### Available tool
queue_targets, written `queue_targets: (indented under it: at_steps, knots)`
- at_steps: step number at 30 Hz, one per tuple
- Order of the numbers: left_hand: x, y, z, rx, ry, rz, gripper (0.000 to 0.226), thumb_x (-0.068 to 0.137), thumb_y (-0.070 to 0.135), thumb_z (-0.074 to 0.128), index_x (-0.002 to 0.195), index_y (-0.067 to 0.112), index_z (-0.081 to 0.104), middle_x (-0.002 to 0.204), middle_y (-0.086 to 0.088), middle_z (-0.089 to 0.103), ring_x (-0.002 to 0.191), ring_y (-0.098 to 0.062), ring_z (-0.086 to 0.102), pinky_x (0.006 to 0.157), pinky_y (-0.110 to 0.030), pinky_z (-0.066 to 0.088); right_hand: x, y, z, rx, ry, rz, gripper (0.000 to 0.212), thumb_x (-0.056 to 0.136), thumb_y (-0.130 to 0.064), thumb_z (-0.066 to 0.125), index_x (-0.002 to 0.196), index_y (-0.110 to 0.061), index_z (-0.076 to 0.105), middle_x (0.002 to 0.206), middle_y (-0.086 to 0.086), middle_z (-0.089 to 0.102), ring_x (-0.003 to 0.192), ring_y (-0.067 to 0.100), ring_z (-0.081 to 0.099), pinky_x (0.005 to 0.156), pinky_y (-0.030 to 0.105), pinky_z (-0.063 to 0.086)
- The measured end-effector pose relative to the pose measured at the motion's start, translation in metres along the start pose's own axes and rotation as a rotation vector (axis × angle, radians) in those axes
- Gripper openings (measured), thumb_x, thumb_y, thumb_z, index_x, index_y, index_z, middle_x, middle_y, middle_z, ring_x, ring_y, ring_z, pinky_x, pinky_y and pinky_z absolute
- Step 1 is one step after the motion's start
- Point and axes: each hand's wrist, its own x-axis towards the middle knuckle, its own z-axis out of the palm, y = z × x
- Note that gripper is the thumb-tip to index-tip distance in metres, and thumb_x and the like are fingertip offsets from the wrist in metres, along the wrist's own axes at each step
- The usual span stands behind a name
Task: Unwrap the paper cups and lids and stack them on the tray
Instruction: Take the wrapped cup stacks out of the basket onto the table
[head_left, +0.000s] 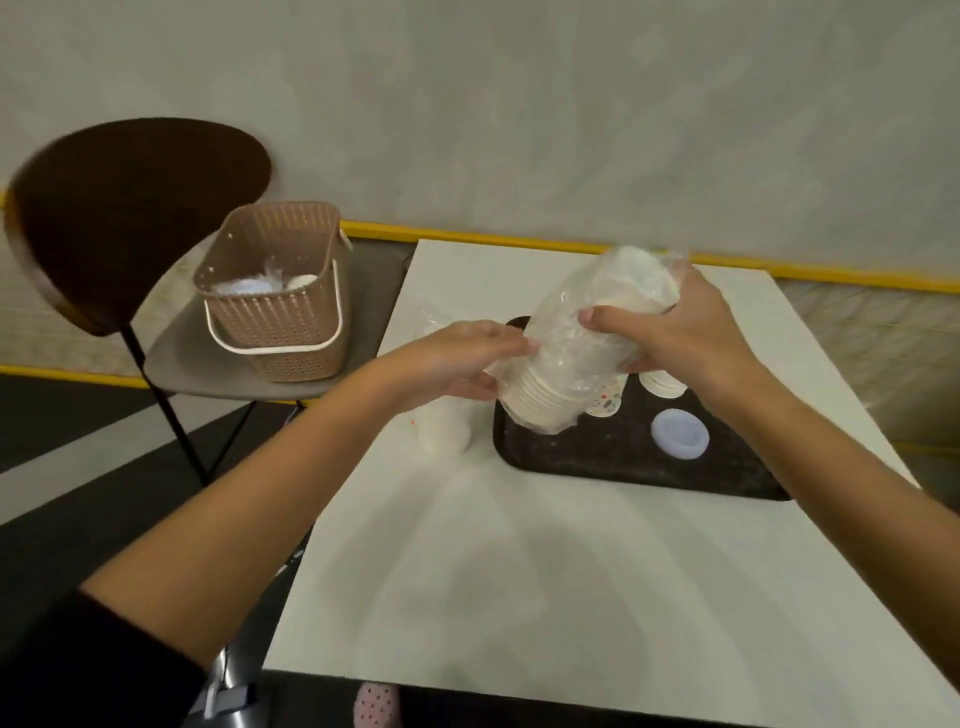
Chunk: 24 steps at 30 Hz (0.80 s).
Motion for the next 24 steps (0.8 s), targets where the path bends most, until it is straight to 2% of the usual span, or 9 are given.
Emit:
queue_targets:
  at_steps: [4, 8, 12, 18, 24]
  knots:
    - [-0.015, -0.039, 0.019, -0.008, -0.058, -0.121, 0.038, 0.091, 0.036, 0.055, 0.126, 0.021, 0.053, 0.122, 0.002, 0.060, 0.084, -0.007, 0.062, 0.089, -0.023, 0.050, -0.024, 0.038, 0.015, -0.003, -0.116, 0.041, 0.061, 0.063, -0.028, 0.082, 0.112, -0.024, 0.046, 0.099, -0.009, 0.056, 0.101, 0.016, 0.056, 0.080, 0.039, 0.056]
    - [-0.018, -0.075, 0.022, 0.007, -0.030, -0.243, 0.035, 0.093, 0.032, 0.052, 0.126, 0.022, 0.053, 0.126, 0.003, 0.057, 0.098, -0.014, 0.060, 0.091, -0.023, 0.047, -0.037, 0.065, 0.046, -0.032, -0.198, 0.026, 0.060, 0.065, -0.027, 0.082, 0.111, -0.023, 0.044, 0.096, -0.012, 0.055, 0.095, 0.010, 0.054, 0.086, 0.035, 0.053]
    - [-0.025, -0.103, 0.015, -0.011, 0.056, -0.331, 0.033, 0.093, 0.037, 0.051, 0.122, 0.021, 0.054, 0.116, 0.002, 0.058, 0.102, -0.021, 0.060, 0.094, -0.031, 0.047, -0.041, 0.086, 0.080, -0.087, -0.287, 0.030, 0.077, 0.065, -0.029, 0.082, 0.129, -0.017, 0.041, 0.117, 0.000, 0.057, 0.105, 0.015, 0.054, 0.087, 0.026, 0.047]
    - [-0.038, -0.129, 0.011, -0.083, 0.193, -0.387, 0.026, 0.094, 0.029, 0.050, 0.117, 0.020, 0.055, 0.117, -0.003, 0.060, 0.109, -0.024, 0.060, 0.091, -0.031, 0.048, -0.047, 0.100, 0.115, -0.217, -0.451, 0.028, 0.082, 0.067, -0.034, 0.080, 0.133, -0.018, 0.034, 0.128, 0.004, 0.052, 0.115, 0.022, 0.052, 0.093, 0.034, 0.045]
    - [-0.044, -0.138, 0.012, -0.052, 0.265, -0.445, 0.026, 0.094, 0.025, 0.051, 0.119, 0.017, 0.056, 0.115, -0.004, 0.061, 0.102, -0.023, 0.061, 0.083, -0.028, 0.049, -0.051, 0.105, 0.127, -0.323, -0.491, 0.005, 0.084, 0.068, -0.040, 0.078, 0.134, -0.019, 0.032, 0.132, 0.002, 0.048, 0.120, 0.023, 0.049, 0.096, 0.037, 0.044]
